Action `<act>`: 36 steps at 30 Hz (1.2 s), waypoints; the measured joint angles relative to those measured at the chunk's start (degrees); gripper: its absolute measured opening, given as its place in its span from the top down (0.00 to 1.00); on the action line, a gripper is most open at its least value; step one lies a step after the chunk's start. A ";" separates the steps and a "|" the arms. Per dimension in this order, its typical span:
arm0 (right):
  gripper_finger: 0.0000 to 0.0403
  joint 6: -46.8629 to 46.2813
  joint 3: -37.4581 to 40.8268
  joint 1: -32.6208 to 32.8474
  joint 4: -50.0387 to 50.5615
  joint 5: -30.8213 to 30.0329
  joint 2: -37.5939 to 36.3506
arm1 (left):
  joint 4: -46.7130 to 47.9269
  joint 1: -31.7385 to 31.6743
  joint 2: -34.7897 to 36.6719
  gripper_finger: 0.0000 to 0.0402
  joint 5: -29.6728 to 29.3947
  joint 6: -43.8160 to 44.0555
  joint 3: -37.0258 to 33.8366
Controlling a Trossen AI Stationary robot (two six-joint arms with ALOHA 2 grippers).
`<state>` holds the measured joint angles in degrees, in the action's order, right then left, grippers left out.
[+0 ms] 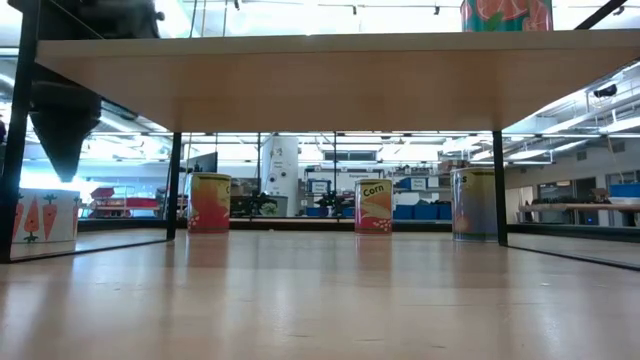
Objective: Pick and place cans onto a shelf
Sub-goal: Put the small canned carrots on the shelf
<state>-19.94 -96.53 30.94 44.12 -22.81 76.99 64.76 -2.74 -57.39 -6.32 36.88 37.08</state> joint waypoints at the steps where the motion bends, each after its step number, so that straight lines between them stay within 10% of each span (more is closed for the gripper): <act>1: 0.29 -0.17 0.00 0.00 0.00 0.00 0.00 | 0.25 -1.39 -0.02 0.32 1.39 -2.13 0.00; 17: 0.29 -8.88 0.00 0.00 0.00 0.02 0.00 | 1.83 -12.49 -1.65 0.70 8.00 -12.02 -0.02; 36: 0.29 -8.86 0.00 0.00 -3.45 0.04 0.00 | 0.50 -12.42 -11.87 0.83 5.34 -9.12 0.24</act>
<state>-28.80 -96.53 30.94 40.66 -22.76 76.99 65.26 -15.16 -69.25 -0.98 27.76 37.32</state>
